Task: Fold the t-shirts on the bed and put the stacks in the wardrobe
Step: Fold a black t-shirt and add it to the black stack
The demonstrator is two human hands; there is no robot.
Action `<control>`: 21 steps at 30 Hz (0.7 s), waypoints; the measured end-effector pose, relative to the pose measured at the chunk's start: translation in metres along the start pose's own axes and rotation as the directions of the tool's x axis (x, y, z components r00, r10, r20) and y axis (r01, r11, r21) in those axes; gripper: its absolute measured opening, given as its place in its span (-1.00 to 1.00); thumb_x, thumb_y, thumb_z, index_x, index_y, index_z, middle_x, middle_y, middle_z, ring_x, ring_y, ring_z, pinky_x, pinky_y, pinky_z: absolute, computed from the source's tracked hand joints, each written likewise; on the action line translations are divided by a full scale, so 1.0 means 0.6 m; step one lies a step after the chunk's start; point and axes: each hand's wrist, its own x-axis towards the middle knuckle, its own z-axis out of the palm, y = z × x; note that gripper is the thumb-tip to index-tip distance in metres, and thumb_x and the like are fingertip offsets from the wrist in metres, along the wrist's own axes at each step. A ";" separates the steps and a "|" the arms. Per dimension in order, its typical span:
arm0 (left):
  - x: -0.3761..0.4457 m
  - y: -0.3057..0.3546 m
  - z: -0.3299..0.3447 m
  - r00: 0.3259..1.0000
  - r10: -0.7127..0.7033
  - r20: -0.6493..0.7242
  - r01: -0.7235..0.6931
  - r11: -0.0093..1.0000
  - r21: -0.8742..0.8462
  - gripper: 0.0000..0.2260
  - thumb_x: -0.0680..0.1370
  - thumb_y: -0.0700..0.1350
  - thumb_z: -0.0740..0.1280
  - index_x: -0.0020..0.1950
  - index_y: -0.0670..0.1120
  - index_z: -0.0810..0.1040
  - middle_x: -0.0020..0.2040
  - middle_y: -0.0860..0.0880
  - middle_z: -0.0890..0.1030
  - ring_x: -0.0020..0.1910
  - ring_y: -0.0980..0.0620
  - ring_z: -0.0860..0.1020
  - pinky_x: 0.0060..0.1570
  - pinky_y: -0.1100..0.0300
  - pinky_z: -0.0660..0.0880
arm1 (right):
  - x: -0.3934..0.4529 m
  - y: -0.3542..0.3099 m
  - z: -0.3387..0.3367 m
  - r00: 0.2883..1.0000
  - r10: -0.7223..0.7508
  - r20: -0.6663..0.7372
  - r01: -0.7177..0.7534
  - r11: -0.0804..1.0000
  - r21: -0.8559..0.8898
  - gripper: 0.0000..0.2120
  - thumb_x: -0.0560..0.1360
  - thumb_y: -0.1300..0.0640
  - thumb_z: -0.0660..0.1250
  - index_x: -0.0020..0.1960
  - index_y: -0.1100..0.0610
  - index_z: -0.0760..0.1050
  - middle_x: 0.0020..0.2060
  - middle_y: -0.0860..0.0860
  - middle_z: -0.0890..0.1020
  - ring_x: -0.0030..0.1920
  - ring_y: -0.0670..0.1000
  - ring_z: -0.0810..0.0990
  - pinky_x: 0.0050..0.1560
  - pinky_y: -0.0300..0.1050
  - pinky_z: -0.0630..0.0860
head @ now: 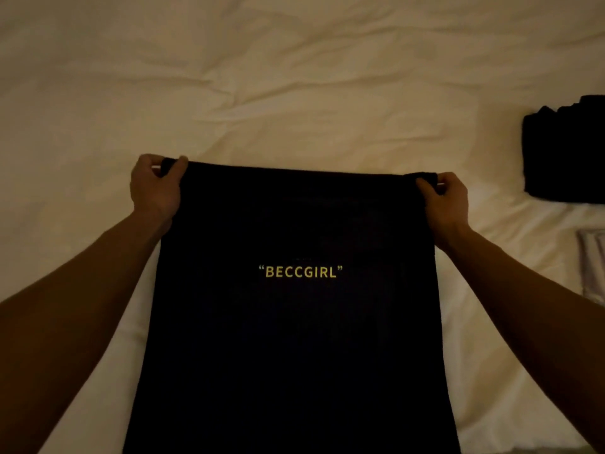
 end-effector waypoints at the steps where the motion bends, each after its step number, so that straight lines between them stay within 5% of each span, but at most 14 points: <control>1: 0.012 0.008 0.007 1.000 0.015 -0.001 -0.015 1.000 0.005 -0.70 0.50 0.12 0.43 0.06 -0.05 0.48 0.08 -0.12 0.62 0.05 -0.12 0.62 0.09 0.02 0.57 | 0.011 -0.009 0.004 1.000 -0.005 -0.010 0.005 1.000 0.006 -0.82 0.58 0.05 0.33 0.09 0.12 0.46 -0.03 0.09 0.60 -0.18 -0.05 0.60 -0.23 -0.21 0.52; 4: 0.039 0.026 0.029 0.999 0.026 0.029 -0.030 0.988 0.150 -0.61 0.55 0.11 0.37 0.24 -0.13 0.47 0.21 -0.15 0.57 0.16 -0.13 0.56 0.08 0.11 0.48 | 0.040 -0.027 0.015 1.000 0.026 -0.001 -0.026 0.998 -0.057 -0.74 0.58 0.01 0.32 0.16 0.15 0.43 0.07 0.11 0.58 -0.14 -0.02 0.58 -0.20 -0.19 0.51; 7: 0.017 0.027 0.040 0.989 0.147 0.010 -0.135 0.873 0.468 -0.46 0.60 0.13 0.27 0.45 -0.17 0.33 0.38 -0.22 0.42 0.35 -0.24 0.39 0.26 -0.07 0.36 | 0.040 -0.025 0.029 0.998 -0.019 -0.059 -0.005 0.925 -0.379 -0.56 0.59 -0.02 0.29 0.33 0.22 0.34 0.28 0.21 0.44 0.16 0.19 0.50 0.14 0.07 0.47; 9: -0.033 0.015 0.051 0.897 0.436 0.079 -0.391 0.696 0.602 -0.45 0.63 0.14 0.19 0.49 -0.19 0.30 0.44 -0.26 0.36 0.41 -0.29 0.31 0.33 -0.16 0.28 | 0.008 -0.015 0.045 0.951 -0.291 -0.103 0.170 0.773 -0.611 -0.51 0.59 -0.02 0.26 0.38 0.27 0.33 0.32 0.27 0.40 0.27 0.30 0.41 0.21 0.17 0.37; 11: -0.096 0.002 0.077 0.733 0.627 0.264 -0.643 0.510 0.571 -0.45 0.64 0.13 0.16 0.53 -0.16 0.28 0.50 -0.25 0.29 0.47 -0.29 0.25 0.39 -0.16 0.22 | -0.041 -0.006 0.075 0.840 -0.542 0.041 0.425 0.608 -0.671 -0.48 0.55 -0.02 0.27 0.39 0.29 0.36 0.34 0.31 0.39 0.31 0.34 0.39 0.25 0.20 0.35; 13: -0.148 -0.016 0.109 0.628 0.609 0.484 -0.763 0.361 0.536 -0.42 0.62 0.18 0.12 0.58 -0.08 0.21 0.58 -0.20 0.18 0.54 -0.27 0.15 0.43 -0.17 0.16 | -0.085 0.017 0.110 0.740 -0.619 0.264 0.596 0.419 -0.685 -0.41 0.55 -0.08 0.28 0.44 0.27 0.32 0.41 0.31 0.34 0.38 0.34 0.34 0.32 0.21 0.33; 15: -0.178 -0.043 0.131 0.592 0.519 0.617 -0.796 0.255 0.549 -0.36 0.61 0.25 0.07 0.61 -0.04 0.14 0.61 -0.18 0.09 0.56 -0.25 0.07 0.46 -0.20 0.13 | -0.114 0.042 0.137 0.714 -0.555 0.426 0.648 0.294 -0.703 -0.33 0.55 -0.17 0.26 0.50 0.22 0.24 0.47 0.29 0.28 0.44 0.31 0.29 0.37 0.22 0.32; 21: -0.179 -0.094 0.118 0.625 0.423 0.656 -0.771 0.208 0.601 -0.28 0.58 0.35 0.06 0.63 -0.03 0.06 0.62 -0.19 0.02 0.58 -0.29 0.00 0.50 -0.22 0.09 | -0.118 0.087 0.135 0.747 -0.473 0.466 0.622 0.251 -0.742 -0.22 0.56 -0.35 0.07 0.54 0.20 0.16 0.51 0.27 0.23 0.48 0.28 0.23 0.42 0.19 0.26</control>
